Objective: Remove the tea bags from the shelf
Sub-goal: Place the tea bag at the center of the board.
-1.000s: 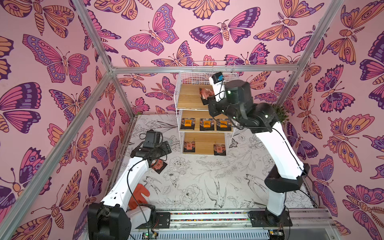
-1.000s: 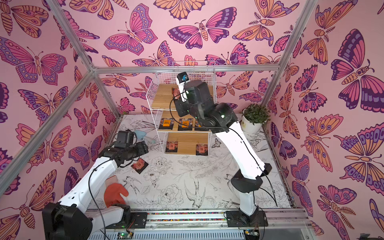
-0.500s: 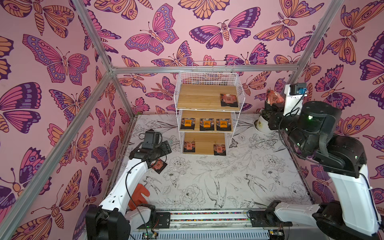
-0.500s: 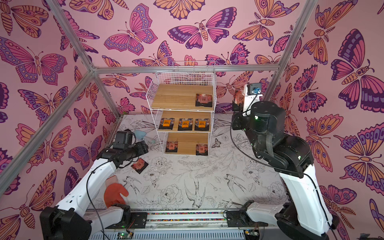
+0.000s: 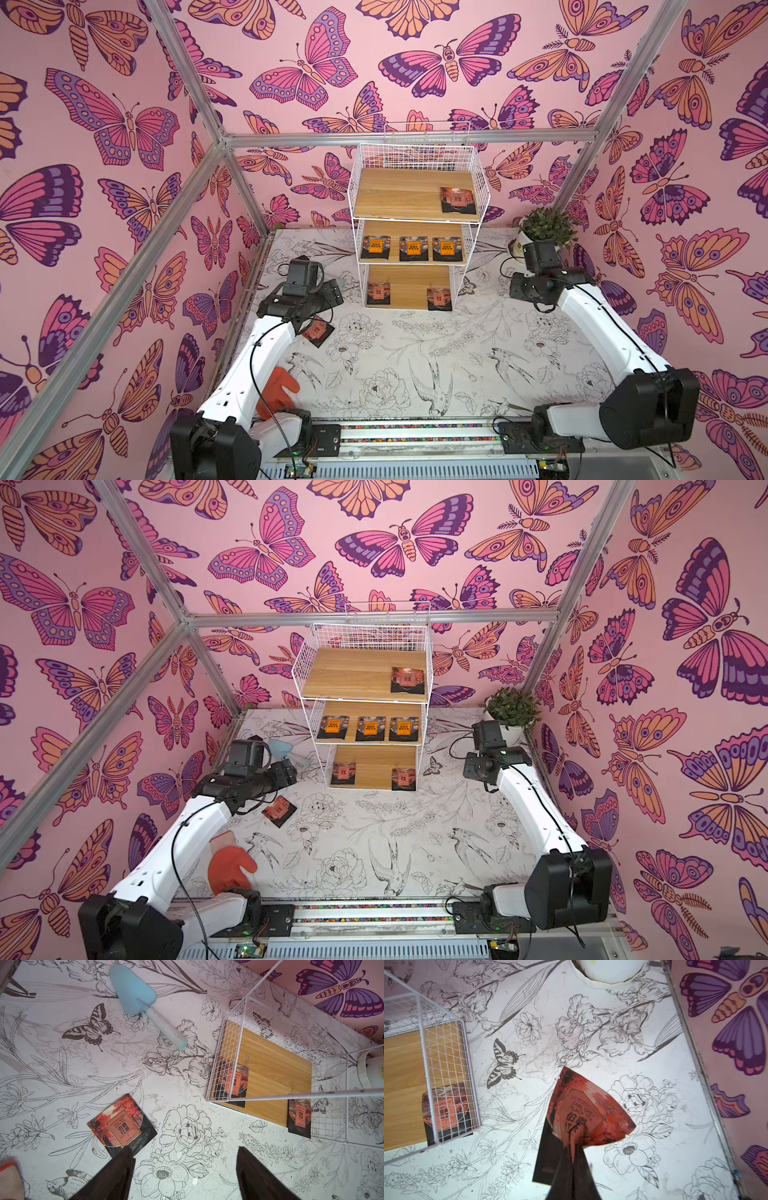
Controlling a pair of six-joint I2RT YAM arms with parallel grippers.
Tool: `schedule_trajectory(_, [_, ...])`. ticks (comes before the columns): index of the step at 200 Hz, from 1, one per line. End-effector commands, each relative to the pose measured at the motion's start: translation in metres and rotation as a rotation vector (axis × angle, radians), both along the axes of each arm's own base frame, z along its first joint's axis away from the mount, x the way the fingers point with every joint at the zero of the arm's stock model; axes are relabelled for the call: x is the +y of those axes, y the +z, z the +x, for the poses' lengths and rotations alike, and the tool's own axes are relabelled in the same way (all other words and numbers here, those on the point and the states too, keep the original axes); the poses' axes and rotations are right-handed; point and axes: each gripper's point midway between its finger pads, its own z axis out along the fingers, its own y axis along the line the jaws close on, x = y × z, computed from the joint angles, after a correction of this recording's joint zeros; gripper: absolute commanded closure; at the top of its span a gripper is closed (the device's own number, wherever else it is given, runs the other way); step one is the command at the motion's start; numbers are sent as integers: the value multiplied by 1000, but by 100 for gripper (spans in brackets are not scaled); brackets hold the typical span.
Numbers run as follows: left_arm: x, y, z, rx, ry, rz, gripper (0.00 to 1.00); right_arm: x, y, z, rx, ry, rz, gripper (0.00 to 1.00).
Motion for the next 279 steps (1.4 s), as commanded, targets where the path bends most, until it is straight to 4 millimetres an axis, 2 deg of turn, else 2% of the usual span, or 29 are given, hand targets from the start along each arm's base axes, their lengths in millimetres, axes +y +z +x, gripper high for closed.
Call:
schedule_trajectory(1, [0, -2, 0, 22, -10, 5, 19, 8, -5, 15, -42, -17, 82, 100])
schedule_trajectory(48, [-1, -8, 0, 41, -15, 1, 20, 6, -58, 15, 90, -39, 121, 100])
schedule_trajectory(94, [-1, -7, -2, 36, -15, 2, 19, 5, -92, 3, 189, -57, 124, 100])
schedule_trajectory(98, [0, -6, -1, 34, -13, 1, 20, 5, -103, 0, 226, -58, 122, 100])
schedule_trajectory(106, [-1, -6, -1, 31, -13, 1, 19, 7, -110, -3, 250, -56, 127, 100])
schedule_trajectory(116, [-1, -5, -2, 30, -14, 0, 19, 7, -117, -8, 279, -55, 130, 96])
schedule_trajectory(131, [-2, -3, -2, 25, -17, -2, 20, 6, -123, -14, 305, -56, 121, 77])
schedule_trajectory(147, [-1, 1, -4, 15, -16, 0, 20, 3, -120, -16, 290, -60, 105, 59])
schedule_trajectory(174, [2, 16, -12, -31, -12, 12, 20, 0, -104, -14, 271, -53, 92, 46])
schedule_trajectory(184, [2, 23, -16, -39, -17, 18, 20, 1, -101, -14, 275, -51, 91, 44])
schedule_trajectory(189, [2, 26, -19, -41, -20, 23, 20, 1, -88, -12, 238, -49, 97, 43])
schedule_trajectory(205, [-1, 39, -26, -57, -33, 36, 20, 2, -75, -11, 209, -43, 107, 42])
schedule_trajectory(242, [-28, 81, -43, -139, -108, 106, 21, 3, -43, -5, 138, -31, 115, 40])
schedule_trajectory(279, [-56, 122, -58, -237, -198, 165, 21, 6, -30, -3, 106, -20, 130, 39])
